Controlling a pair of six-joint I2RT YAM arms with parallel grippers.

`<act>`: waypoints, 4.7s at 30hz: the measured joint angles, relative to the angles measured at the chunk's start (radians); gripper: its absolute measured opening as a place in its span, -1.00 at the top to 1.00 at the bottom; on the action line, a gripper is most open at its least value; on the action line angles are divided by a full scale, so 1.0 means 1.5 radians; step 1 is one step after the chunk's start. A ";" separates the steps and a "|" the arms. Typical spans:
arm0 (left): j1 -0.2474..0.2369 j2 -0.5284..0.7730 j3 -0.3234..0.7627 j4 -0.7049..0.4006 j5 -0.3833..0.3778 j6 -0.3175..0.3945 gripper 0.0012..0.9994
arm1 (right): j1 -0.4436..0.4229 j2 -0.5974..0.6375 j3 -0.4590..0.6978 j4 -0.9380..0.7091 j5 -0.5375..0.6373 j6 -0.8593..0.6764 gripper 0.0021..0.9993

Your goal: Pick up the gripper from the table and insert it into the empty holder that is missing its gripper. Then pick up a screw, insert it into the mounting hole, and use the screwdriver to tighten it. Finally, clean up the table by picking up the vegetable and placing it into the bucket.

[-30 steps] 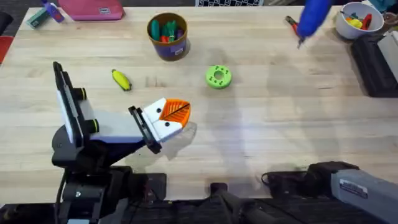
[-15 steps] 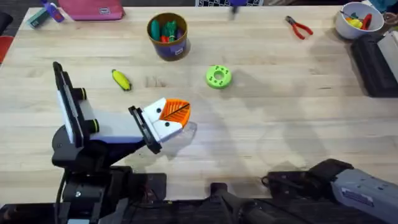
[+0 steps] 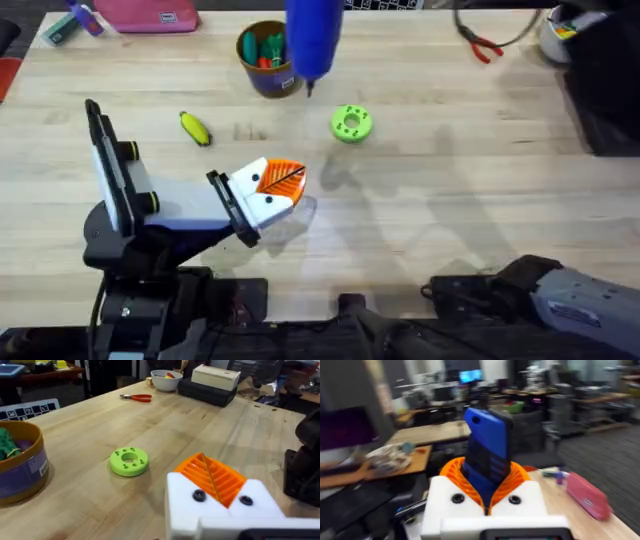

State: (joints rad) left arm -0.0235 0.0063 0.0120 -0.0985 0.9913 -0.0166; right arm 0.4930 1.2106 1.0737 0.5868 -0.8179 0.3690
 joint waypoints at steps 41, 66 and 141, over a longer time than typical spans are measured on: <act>0.000 0.000 0.000 0.000 0.000 0.000 0.98 | 0.160 0.178 -0.003 0.193 -0.178 -0.120 0.96; 0.000 0.000 0.000 0.000 0.000 0.000 0.98 | 0.166 0.203 -0.003 0.197 -0.178 -0.122 0.96; 0.000 0.000 0.000 0.000 0.000 0.000 0.98 | 0.171 0.231 -0.048 0.274 -0.174 -0.102 0.96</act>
State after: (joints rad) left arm -0.0235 0.0063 0.0120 -0.0990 0.9916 -0.0166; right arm 0.7498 1.5574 1.0010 0.9981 -1.0786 0.2165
